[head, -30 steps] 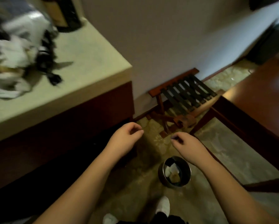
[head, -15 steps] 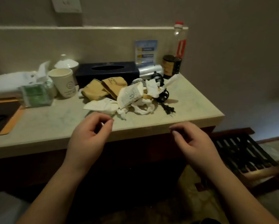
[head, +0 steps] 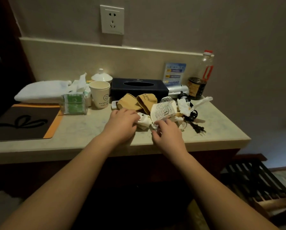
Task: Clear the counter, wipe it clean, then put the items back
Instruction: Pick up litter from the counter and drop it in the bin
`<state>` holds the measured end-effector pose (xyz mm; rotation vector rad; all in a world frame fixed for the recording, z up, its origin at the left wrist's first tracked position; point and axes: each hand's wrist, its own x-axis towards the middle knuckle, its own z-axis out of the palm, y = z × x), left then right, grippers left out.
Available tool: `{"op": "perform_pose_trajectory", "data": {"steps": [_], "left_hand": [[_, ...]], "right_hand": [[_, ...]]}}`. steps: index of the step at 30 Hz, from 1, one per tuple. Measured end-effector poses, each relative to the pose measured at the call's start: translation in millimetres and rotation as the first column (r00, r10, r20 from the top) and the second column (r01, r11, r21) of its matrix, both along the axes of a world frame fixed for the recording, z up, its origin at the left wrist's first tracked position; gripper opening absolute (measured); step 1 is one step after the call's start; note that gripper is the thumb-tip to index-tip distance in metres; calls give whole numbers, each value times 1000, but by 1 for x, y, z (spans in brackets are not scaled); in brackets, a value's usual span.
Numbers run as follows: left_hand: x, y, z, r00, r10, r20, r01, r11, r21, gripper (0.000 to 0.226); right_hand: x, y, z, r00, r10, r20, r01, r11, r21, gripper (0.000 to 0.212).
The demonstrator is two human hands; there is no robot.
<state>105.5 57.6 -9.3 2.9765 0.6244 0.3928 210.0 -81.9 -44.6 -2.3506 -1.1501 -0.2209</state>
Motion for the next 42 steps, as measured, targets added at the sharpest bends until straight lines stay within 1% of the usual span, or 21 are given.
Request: {"op": "perform_pose_trajectory", "data": {"steps": [3, 5, 7, 9, 12, 14, 17, 21, 24, 26, 27, 28, 29, 30, 31, 33, 36, 37, 40, 42], "left_hand": [[-2, 3, -4, 999, -17, 32, 16, 999, 38, 31], [-5, 3, -5, 995, -3, 96, 2, 1000, 13, 30], [-11, 4, -4, 977, 32, 213, -19, 998, -61, 28], [-19, 4, -1, 938, 107, 328, -40, 978, -204, 25], [-29, 3, 1, 870, 252, 424, -33, 887, -460, 19], [-34, 3, -1, 836, 329, 439, -19, 817, -576, 19], [-40, 2, -5, 775, 425, 469, 24, 720, -693, 20], [-46, 3, -3, 663, 546, 513, 66, 640, -766, 26], [-49, 3, -2, 614, 608, 503, 112, 564, -818, 28], [-48, 3, -3, 612, 642, 462, 140, 487, -862, 20], [-47, 2, -4, 608, 661, 440, 194, 414, -890, 13], [-46, 0, -4, 604, 681, 415, 262, 322, -910, 10], [-44, -4, -4, 609, 693, 387, 320, 232, -919, 9], [-42, -8, -4, 623, 692, 365, 354, 167, -920, 10], [-40, -11, -4, 638, 683, 355, 371, 131, -919, 11], [-37, -17, -5, 652, 667, 361, 412, 87, -907, 13], [-37, -23, -2, 646, 673, 360, 479, 10, -878, 18], [-38, -23, -3, 645, 675, 359, 480, 7, -877, 20], [-42, -18, -7, 635, 679, 369, 456, 57, -888, 28], [-46, -11, -11, 594, 718, 362, 458, 68, -886, 24]], "right_hand": [[3, 0, -5, 1000, -18, -21, 18, 1000, 11, 27], [4, -1, -4, 998, -18, -53, 19, 1000, 18, 25], [4, -2, -1, 996, -17, -91, 19, 1000, 23, 28], [4, -3, 1, 994, -11, -111, 12, 1000, 10, 31], [6, -4, 2, 995, -4, -96, 3, 1000, -10, 29], [5, -4, 3, 995, -5, -100, 4, 1000, -17, 25], [4, -5, 4, 997, 11, -79, -14, 999, -31, 23], [2, -7, 5, 995, 58, -78, -59, 998, -11, 21], [-4, -12, 11, 987, 96, -126, -79, 989, 128, 20], [-10, -15, 19, 978, 136, -156, -90, 959, 270, 17], [-14, -15, 23, 972, 167, -164, -105, 937, 334, 14], [-18, -14, 29, 965, 206, -165, -130, 915, 383, 12], [-22, -10, 34, 956, 246, -160, -162, 896, 415, 10], [-26, -5, 39, 947, 284, -148, -198, 882, 427, 9], [-30, 2, 43, 941, 315, -126, -236, 874, 426, 9], [-36, 19, 48, 934, 354, -45, -311, 869, 384, 10], [-39, 39, 44, 922, 376, 93, -387, 880, 274, 9], [-39, 43, 42, 919, 376, 122, -395, 885, 245, 9], [-40, 48, 41, 901, 403, 161, -428, 889, 167, 15], [-38, 43, 43, 888, 450, 99, -460, 878, 134, 24]]}}
